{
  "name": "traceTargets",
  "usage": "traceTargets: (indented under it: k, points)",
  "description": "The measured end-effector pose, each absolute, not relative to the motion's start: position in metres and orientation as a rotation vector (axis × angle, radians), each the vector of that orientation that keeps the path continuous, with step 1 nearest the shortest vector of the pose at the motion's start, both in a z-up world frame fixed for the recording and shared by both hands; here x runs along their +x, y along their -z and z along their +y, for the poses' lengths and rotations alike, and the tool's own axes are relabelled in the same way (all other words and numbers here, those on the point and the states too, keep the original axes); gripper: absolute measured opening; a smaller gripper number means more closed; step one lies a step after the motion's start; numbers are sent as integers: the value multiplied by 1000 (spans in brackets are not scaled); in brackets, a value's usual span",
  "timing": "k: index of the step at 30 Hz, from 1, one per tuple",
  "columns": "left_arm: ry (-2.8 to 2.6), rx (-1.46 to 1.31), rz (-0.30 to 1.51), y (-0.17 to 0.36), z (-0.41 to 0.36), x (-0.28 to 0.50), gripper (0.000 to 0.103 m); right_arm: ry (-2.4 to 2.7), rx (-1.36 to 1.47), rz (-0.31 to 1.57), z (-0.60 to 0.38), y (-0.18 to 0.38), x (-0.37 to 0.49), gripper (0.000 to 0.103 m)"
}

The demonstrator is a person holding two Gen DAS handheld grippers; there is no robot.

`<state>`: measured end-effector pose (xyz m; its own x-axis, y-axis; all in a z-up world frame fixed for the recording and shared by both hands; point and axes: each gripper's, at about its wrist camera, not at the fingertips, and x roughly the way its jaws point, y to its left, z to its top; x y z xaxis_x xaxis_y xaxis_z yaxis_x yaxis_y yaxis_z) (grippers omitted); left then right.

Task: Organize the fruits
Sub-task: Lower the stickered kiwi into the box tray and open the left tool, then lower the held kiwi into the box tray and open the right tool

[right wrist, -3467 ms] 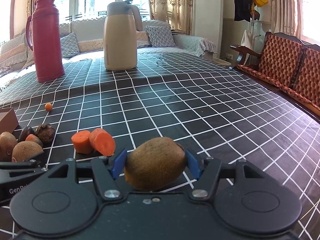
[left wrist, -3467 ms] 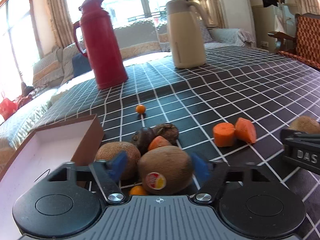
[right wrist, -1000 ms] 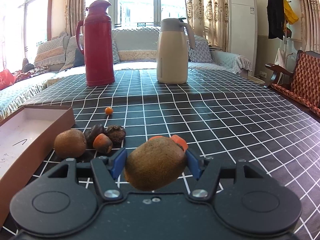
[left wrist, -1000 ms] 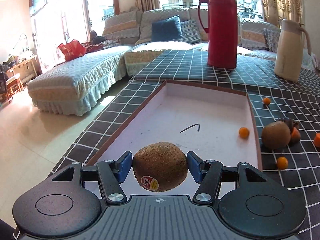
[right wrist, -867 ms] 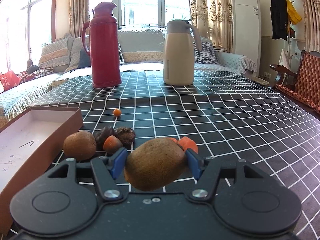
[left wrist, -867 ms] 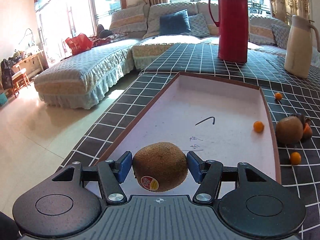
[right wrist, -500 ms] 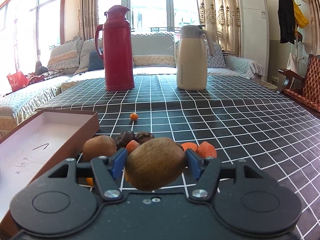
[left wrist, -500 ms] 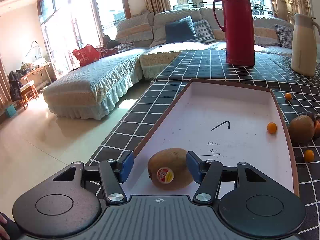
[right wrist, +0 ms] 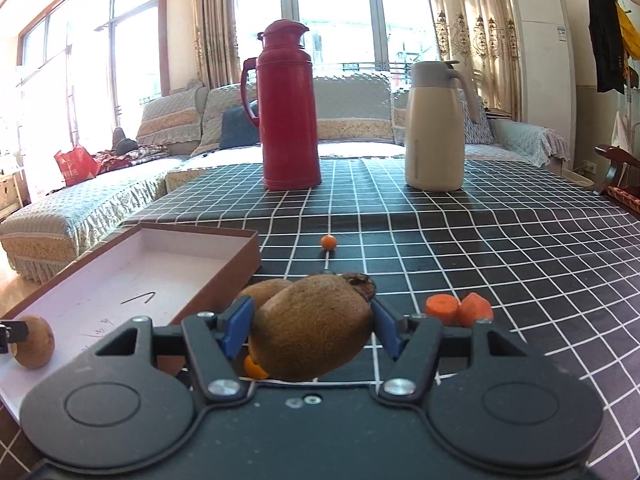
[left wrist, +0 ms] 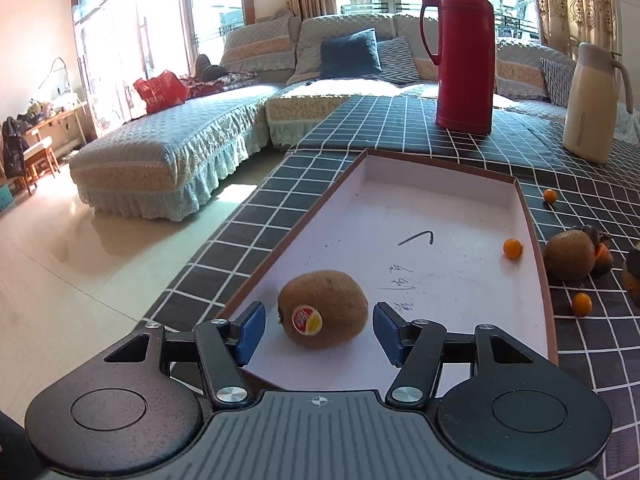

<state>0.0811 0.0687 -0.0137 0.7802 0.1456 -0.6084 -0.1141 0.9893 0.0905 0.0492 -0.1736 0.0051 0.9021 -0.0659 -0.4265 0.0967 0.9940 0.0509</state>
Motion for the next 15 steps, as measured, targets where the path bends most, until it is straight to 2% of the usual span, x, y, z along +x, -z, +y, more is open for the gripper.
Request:
traceTargets:
  k: [4,15]
  points:
    - [-105,9,691,18,64,71,79,30,74,435,-161,-6,50,63]
    - [-133,110,656,14,53,49,87,-119,80,420,-132,-7,55,63]
